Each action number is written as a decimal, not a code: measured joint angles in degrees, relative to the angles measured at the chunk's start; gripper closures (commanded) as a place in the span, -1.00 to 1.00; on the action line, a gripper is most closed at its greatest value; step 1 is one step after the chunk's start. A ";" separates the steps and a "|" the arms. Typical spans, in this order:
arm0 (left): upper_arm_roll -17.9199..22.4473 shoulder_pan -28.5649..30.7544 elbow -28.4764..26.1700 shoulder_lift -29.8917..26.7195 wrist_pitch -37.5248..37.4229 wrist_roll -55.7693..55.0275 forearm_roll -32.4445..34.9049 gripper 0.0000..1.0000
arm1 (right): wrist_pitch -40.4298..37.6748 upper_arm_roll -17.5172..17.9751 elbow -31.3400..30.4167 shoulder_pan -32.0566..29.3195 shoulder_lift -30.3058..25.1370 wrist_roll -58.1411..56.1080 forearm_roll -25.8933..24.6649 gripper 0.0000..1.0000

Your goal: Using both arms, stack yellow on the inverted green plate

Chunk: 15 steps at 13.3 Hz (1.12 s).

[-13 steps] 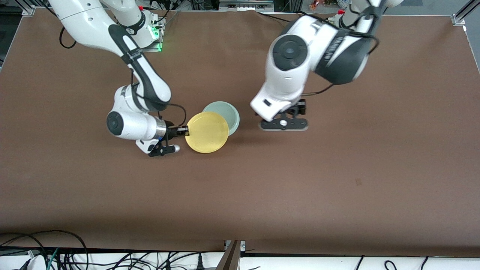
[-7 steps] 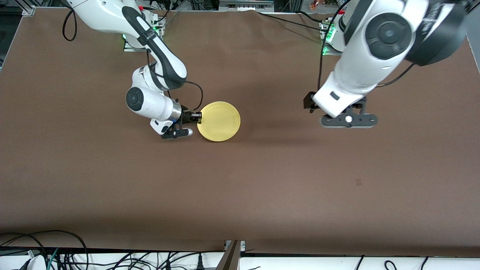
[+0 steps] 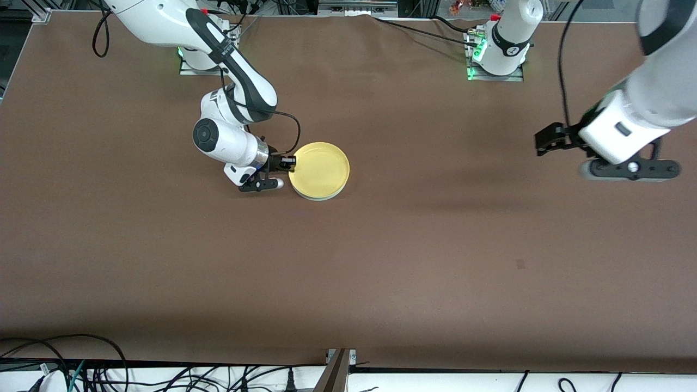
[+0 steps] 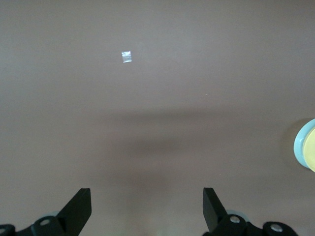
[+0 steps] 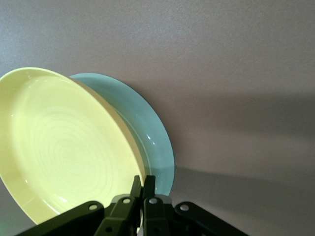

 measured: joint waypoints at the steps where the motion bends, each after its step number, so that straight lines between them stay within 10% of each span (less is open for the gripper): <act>1: 0.00 1.16 -2.21 -1.48 0.53 1.01 0.00 -1.00 | 0.09 0.09 -0.17 0.06 0.00 0.01 0.00 1.00; 12: -0.15 10.87 -27.35 -18.96 14.75 8.92 1.03 -1.00 | 1.74 0.12 -2.00 0.32 -0.01 0.02 0.00 1.00; 13: -0.17 10.89 -28.25 -19.91 15.03 9.16 1.28 -1.00 | 1.75 0.12 -2.03 0.32 -0.01 0.02 0.00 0.80; 15: -0.27 10.89 -28.54 -20.47 15.25 9.38 1.41 -1.00 | 1.78 0.12 -2.07 0.32 -0.01 0.11 0.00 -0.99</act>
